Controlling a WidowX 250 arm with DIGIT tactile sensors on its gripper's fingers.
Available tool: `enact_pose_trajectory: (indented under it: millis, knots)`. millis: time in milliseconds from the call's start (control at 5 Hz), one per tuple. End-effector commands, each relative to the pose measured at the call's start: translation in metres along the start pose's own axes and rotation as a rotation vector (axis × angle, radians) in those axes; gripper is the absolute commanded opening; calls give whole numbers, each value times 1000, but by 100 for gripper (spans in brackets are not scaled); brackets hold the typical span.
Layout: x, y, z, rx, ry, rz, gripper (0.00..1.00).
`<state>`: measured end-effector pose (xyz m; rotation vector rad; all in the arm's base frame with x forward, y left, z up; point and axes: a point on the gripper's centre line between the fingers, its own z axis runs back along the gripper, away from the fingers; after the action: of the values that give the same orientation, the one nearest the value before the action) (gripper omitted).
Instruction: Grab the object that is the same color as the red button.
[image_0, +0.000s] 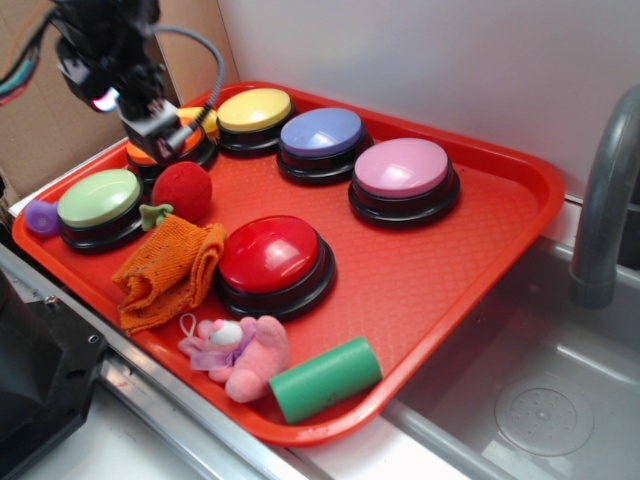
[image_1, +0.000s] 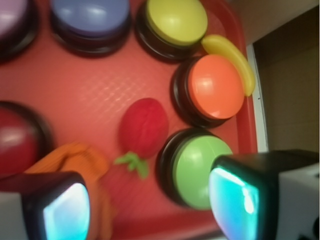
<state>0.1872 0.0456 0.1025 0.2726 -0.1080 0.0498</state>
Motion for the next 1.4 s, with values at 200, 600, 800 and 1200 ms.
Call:
enact_pose_trajectory:
  millis: [200,600,800,1200]
  knots:
    - [24,6,-67,1,31,-34,100]
    - [21,1,-80,19,49,-31,91]
    - [20,3,-74,25,34,-27,0]
    - [26,8,-38,-115,91,105,0]
